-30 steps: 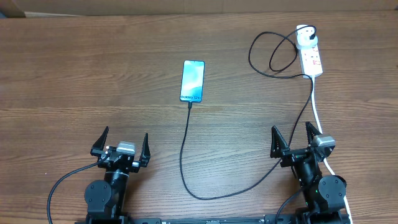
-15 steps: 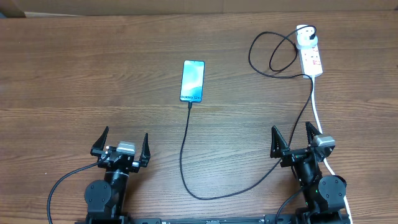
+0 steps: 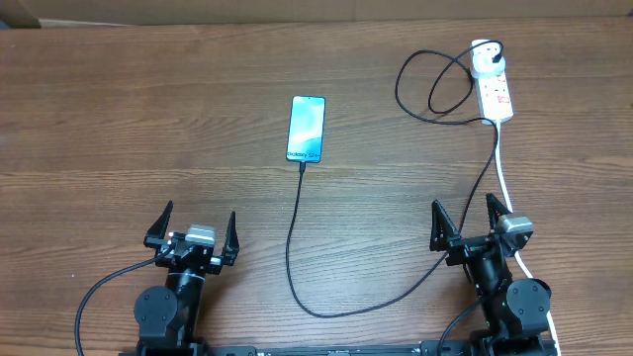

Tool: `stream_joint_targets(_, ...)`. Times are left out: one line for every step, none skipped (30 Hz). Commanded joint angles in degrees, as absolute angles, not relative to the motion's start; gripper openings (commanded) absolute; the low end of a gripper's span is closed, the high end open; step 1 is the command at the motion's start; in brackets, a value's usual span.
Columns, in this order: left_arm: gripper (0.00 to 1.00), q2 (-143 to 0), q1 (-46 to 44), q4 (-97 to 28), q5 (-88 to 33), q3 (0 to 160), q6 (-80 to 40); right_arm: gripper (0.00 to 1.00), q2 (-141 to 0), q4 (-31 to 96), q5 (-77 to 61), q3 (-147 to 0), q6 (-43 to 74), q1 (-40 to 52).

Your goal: Plug charger to phone and switch on socket

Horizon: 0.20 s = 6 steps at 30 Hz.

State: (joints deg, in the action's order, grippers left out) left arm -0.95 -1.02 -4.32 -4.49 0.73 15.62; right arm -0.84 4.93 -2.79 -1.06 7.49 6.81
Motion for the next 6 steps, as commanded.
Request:
stream_joint_targets(1.00,-0.23,-0.54,-4.19,-4.08,0.27,16.49,1.00,-0.16,4.62,-3.09,-0.45,7.40,7.07)
stream_joint_targets(1.00,-0.23,-0.56,-4.19,-4.08,0.27,16.51,1.00,-0.16,4.62,-3.09,-0.45,7.40,7.07)
stream_joint_targets(1.00,-0.23,-0.56,-4.19,-4.08,0.27,16.49,1.00,-0.16,4.60,-3.09,-0.45,7.40,7.07)
stream_joint_targets(1.00,-0.23,-0.56,-4.19,-4.08,0.27,16.49,1.00,-0.16,4.62,-3.11,-0.45,7.40,7.07)
stream_joint_targets(1.00,-0.23,-0.54,-4.19,-4.08,0.27,16.49,1.00,-0.16,4.62,-3.09,-0.45,7.40,7.07)
stream_joint_targets(1.00,-0.23,-0.56,-4.19,-4.08,0.27,16.49,1.00,-0.16,4.62,-3.09,-0.45,7.40,7.07)
